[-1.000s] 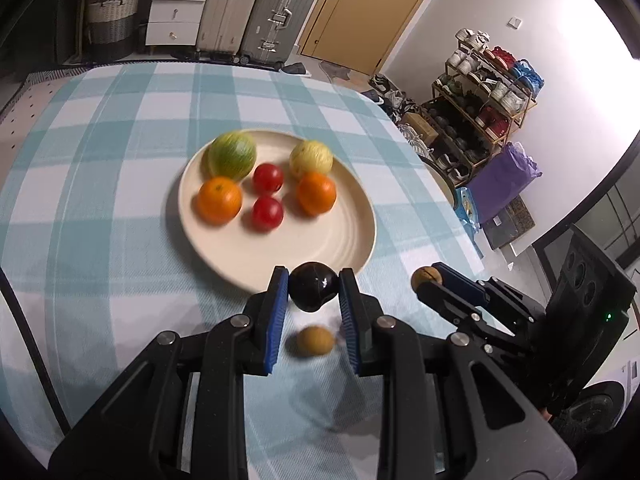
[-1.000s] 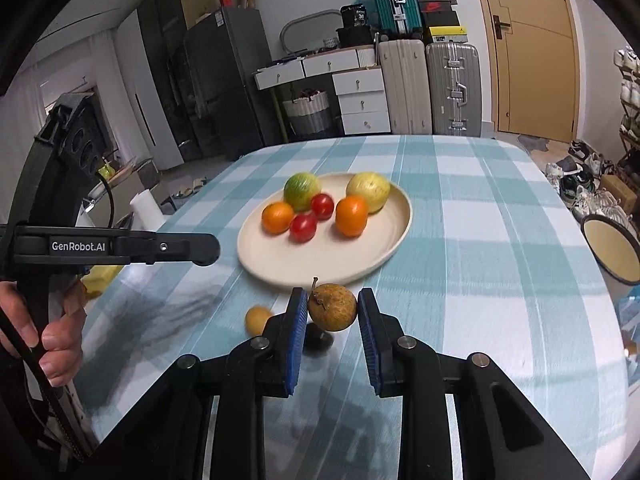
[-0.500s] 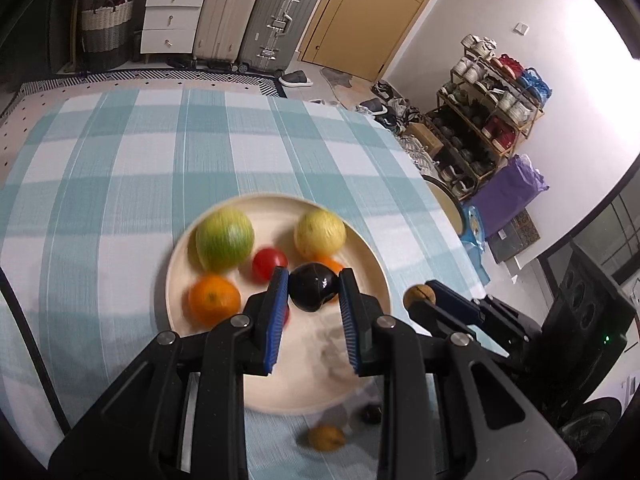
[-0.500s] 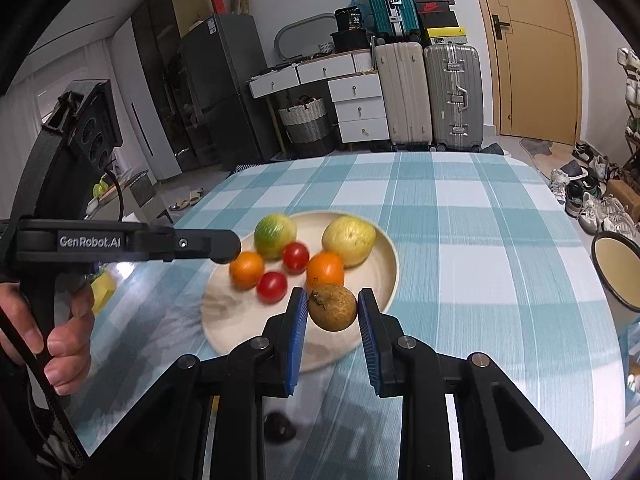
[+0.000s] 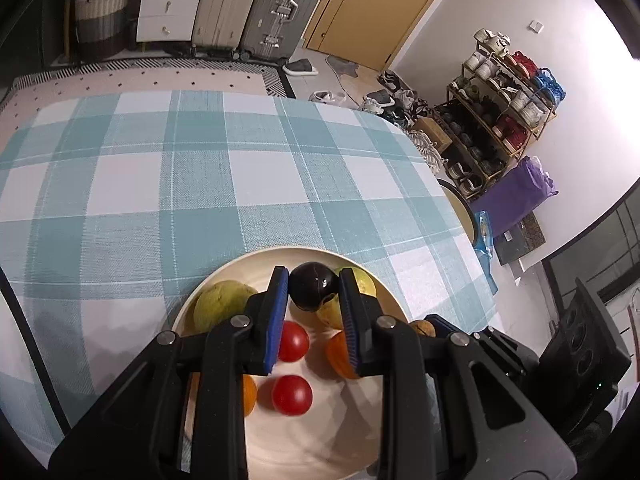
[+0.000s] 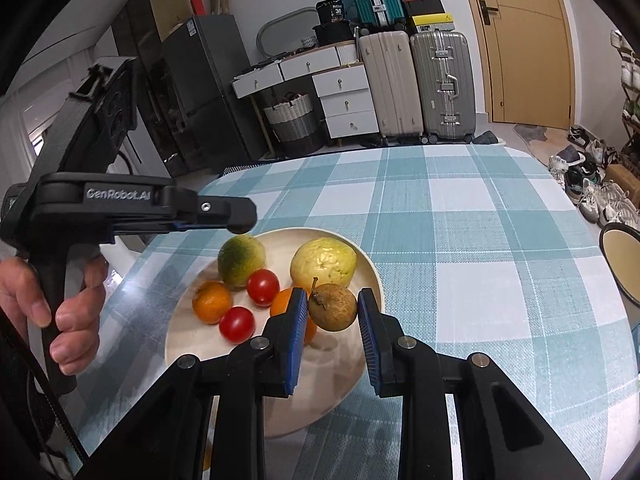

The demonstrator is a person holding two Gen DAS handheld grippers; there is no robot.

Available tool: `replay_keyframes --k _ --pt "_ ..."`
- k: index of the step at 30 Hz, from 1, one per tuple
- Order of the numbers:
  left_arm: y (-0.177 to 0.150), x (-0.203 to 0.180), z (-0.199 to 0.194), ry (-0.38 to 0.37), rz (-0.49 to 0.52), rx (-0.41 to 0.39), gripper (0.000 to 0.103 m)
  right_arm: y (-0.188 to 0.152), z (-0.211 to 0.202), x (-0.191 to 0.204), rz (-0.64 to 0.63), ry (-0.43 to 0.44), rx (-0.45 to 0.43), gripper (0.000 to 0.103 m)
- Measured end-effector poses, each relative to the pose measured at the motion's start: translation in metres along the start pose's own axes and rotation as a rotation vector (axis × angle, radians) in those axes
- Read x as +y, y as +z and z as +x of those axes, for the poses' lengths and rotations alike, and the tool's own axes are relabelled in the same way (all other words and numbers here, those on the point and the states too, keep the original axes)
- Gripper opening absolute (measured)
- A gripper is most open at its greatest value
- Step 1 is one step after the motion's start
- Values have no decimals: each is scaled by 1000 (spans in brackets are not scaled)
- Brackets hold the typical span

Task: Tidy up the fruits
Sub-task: 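Lower the plum and pear onto the plate and open both grippers, then move both grippers back toward the small brown fruit and dark plum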

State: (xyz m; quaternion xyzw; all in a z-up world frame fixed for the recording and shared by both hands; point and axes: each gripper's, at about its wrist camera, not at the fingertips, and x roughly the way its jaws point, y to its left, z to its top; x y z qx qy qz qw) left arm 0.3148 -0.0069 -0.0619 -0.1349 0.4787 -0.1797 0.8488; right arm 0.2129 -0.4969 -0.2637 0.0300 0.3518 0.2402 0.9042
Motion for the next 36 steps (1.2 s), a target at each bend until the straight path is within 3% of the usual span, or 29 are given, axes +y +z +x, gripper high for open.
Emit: replay_keyframes --k 14,18,20,24,30,36 --pt "8 12 30 -34 -48 54 22 1 19 -7 27 3 33 26" --pt "9 18 32 -88 -93 71 23 1 24 -9 38 0 42 27" --pt "9 20 31 -76 -105 74 25 2 23 -9 42 11 33 30" --pt "8 18 19 -79 -102 52 29 3 11 -10 52 31 -13 49" --pt "-2 8 -6 -69 -69 22 33 4 -7 -8 66 23 -49 50" --pt "-22 0 -30 -49 -54 5 34 -1 -26 -7 82 2 -75 65"
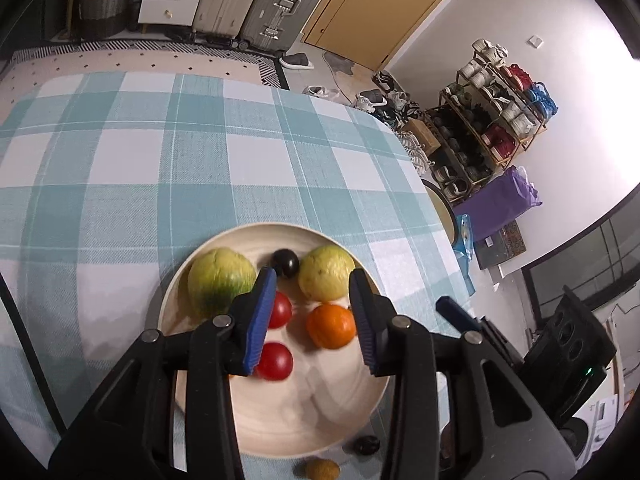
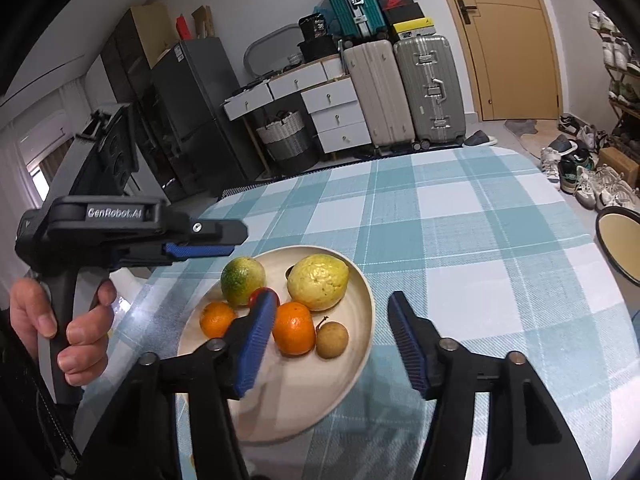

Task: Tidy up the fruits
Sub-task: 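Move both grippers back toward the small brown fruit and dark plum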

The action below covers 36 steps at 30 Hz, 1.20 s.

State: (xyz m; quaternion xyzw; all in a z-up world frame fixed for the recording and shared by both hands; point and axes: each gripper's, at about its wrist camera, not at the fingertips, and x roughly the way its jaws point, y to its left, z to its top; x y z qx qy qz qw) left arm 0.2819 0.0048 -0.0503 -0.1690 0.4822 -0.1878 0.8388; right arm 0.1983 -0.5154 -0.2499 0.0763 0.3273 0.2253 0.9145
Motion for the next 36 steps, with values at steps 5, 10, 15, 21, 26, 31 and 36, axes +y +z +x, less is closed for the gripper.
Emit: replay_keyframes --k 5,10,15,21,26,31,36 --pt "-22 -15 -26 54 45 -48 43 -4 -19 0 0 -16 -18 69" --pt "-42 -28 -43 77 74 -69 45 -8 -41 4 2 -5 -53 74" --pt "-64 -41 -66 119 109 -126 59 -12 -63 14 -27 -3 -88 81" --pt "-86 -54 -85 171 153 -190 63 -17 -83 26 -60 -4 -118 87" --pt "-104 -59 -99 201 170 -222 71 -22 -94 33 -67 0 -127 88" --pt "-119 -62 -112 224 180 -278 81 -27 -104 40 -82 4 -138 89" --pt "-133 -61 -112 233 183 -263 85 -34 -111 47 -98 7 -131 91"
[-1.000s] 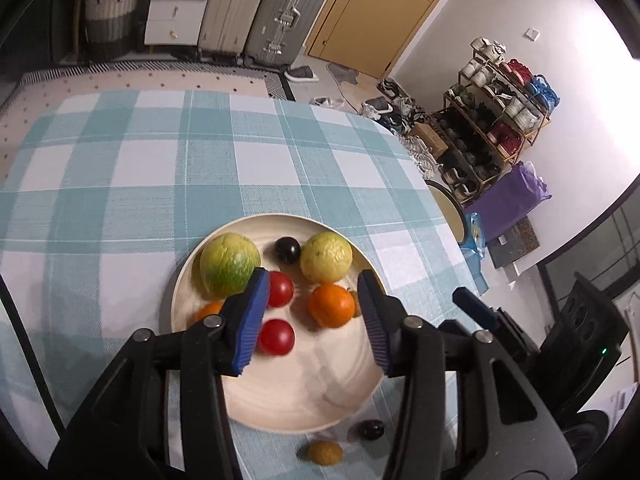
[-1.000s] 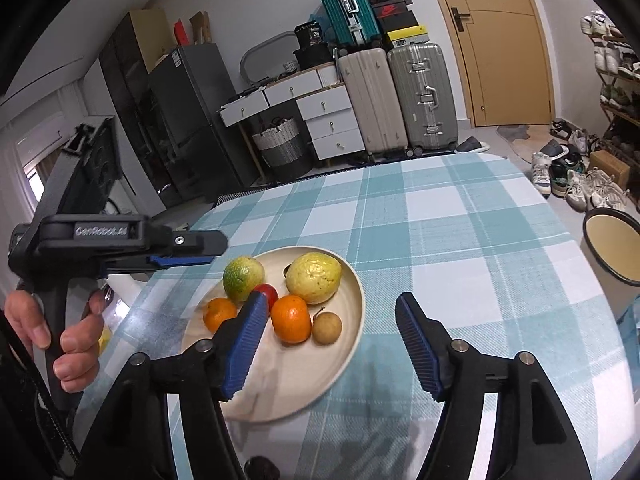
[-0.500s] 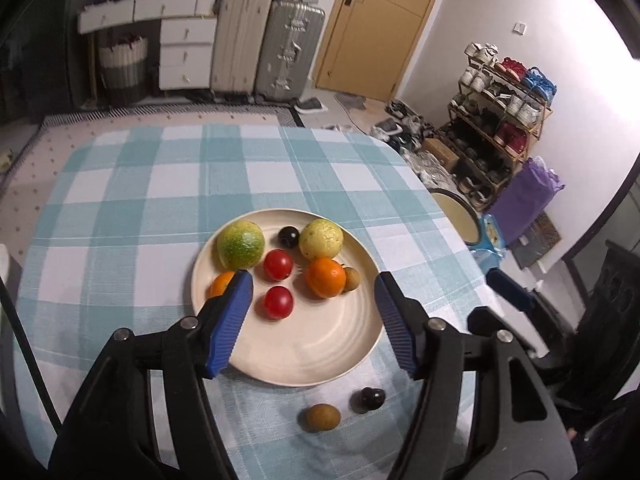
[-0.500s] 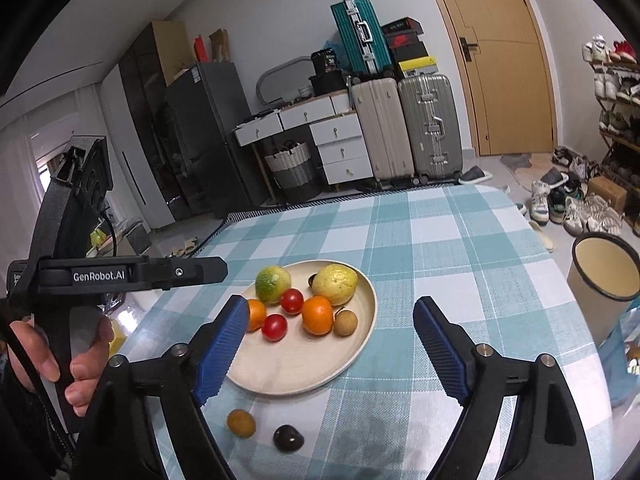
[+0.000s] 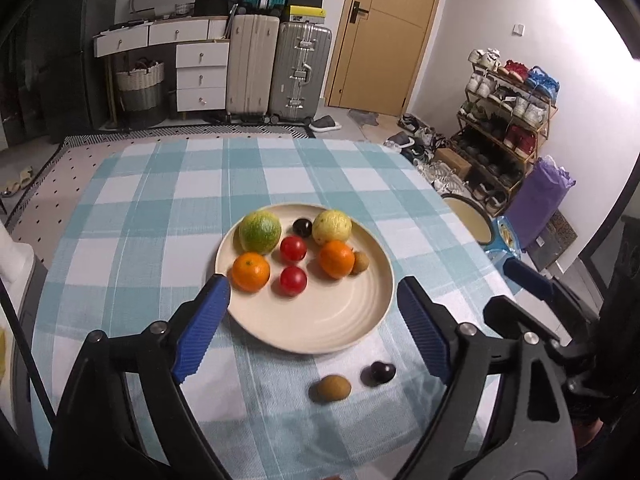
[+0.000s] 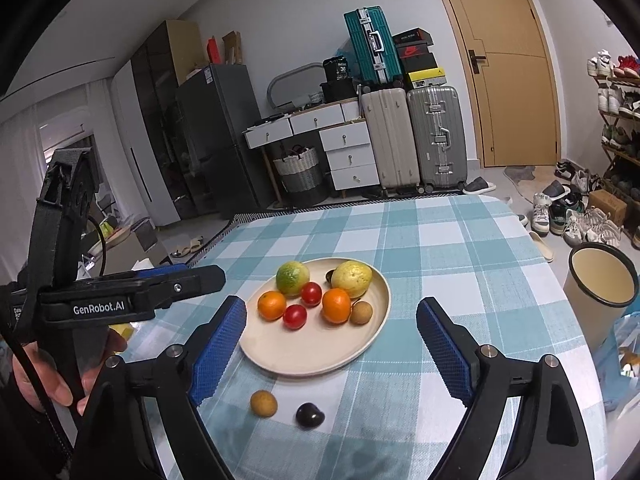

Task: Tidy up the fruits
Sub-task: 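Move both grippers back toward the small brown fruit and dark plum, then close the left gripper around the small brown fruit and lift it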

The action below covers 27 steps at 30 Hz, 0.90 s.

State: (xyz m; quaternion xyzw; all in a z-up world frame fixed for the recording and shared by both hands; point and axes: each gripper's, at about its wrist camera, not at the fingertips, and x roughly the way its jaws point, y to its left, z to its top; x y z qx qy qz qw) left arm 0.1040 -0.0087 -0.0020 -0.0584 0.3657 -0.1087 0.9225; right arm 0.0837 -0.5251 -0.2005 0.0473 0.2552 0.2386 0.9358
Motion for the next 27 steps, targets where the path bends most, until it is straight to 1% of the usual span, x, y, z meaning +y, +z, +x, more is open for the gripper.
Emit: replay_keyframes --k 1,4,5,6,11,17,23,27 --pt "-4 1 0 4 -5 4 86 -1 -1 1 -2 2 2 93" --pt "-15 3 0 14 -25 21 94 -8 -6 4 -16 3 -2 95" --pt "-18 5 1 19 -31 25 99 -10 -7 5 -21 4 -2 96" --pt "-22 6 0 24 -34 27 102 -13 -8 7 -25 4 -1 96" --pt "-42 13 -2 41 -48 28 102 -26 -9 9 -22 -1 21 97" --pt "-68 20 15 50 -70 103 102 -40 -6 8 -12 -15 49 99" --pt "-87 20 25 47 -68 137 102 -50 -3 4 -12 -29 72 100" --pt "-92 17 34 51 -48 161 102 -57 0 2 -12 -30 89 100"
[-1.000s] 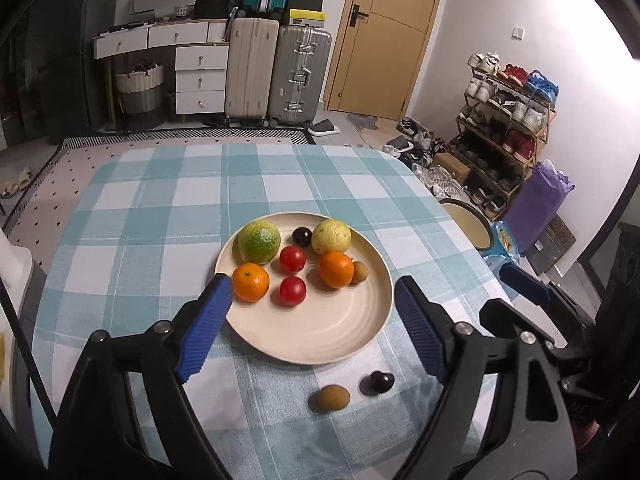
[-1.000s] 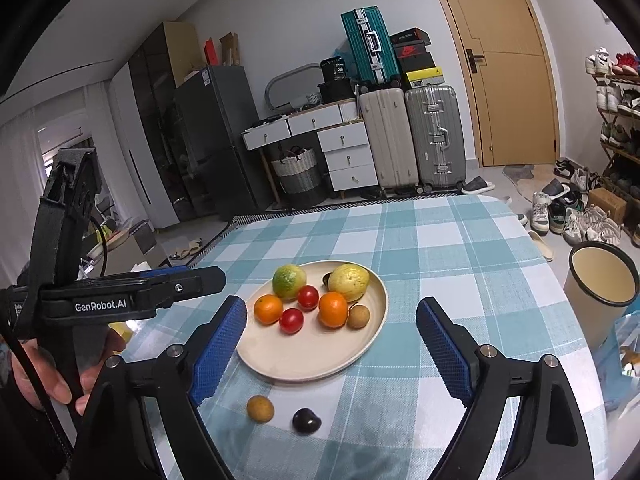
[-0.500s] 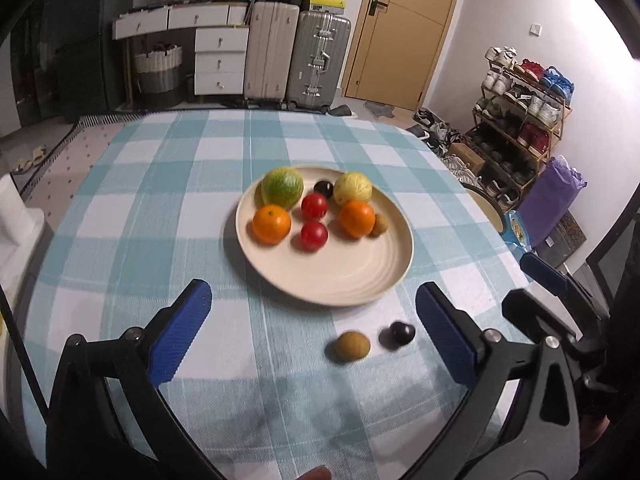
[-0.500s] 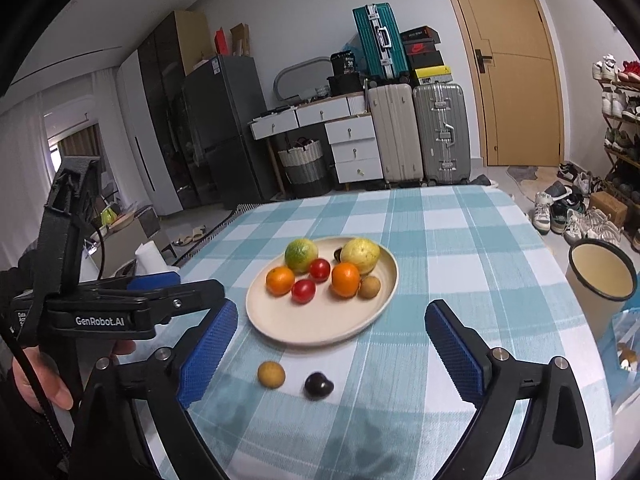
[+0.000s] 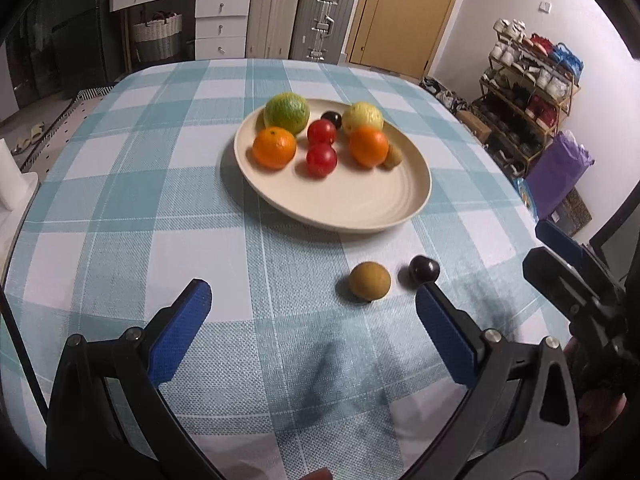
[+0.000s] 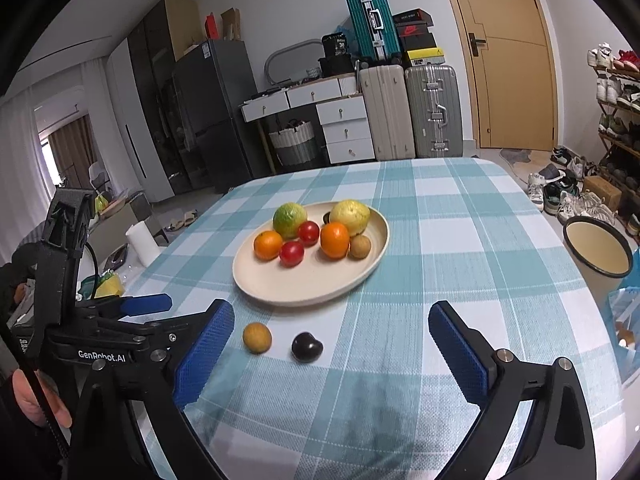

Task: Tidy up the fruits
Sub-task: 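Close the left gripper around the small brown fruit and lift it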

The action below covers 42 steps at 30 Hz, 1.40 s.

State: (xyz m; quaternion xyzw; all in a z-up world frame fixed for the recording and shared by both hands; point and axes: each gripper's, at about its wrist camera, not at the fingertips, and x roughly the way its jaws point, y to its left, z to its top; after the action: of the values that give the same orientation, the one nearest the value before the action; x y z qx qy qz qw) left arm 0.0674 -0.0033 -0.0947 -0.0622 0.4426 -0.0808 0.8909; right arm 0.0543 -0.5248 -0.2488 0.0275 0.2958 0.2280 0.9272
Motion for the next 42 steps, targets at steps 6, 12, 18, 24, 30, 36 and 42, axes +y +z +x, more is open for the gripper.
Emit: replay_keyframes --k 6,12,18,24,30,36,42 --pt "-1 -5 12 11 22 21 102 -8 5 -2 1 4 17 101" --pt "1 -8 26 6 34 41 102 -8 9 -3 -8 -4 19 102" --pt "2 -13 37 -8 50 73 101 -10 14 -10 17 1 30 102" --pt "4 -13 46 -33 44 74 98 -13 19 -19 52 11 50 102" --pt "8 -18 49 -88 58 68 72 -12 22 -24 76 24 58 102" --pt "10 -24 53 -155 80 100 34 -11 23 -25 74 29 60 102" --pt "11 -20 52 -207 56 104 26 -11 24 -26 80 30 70 102"
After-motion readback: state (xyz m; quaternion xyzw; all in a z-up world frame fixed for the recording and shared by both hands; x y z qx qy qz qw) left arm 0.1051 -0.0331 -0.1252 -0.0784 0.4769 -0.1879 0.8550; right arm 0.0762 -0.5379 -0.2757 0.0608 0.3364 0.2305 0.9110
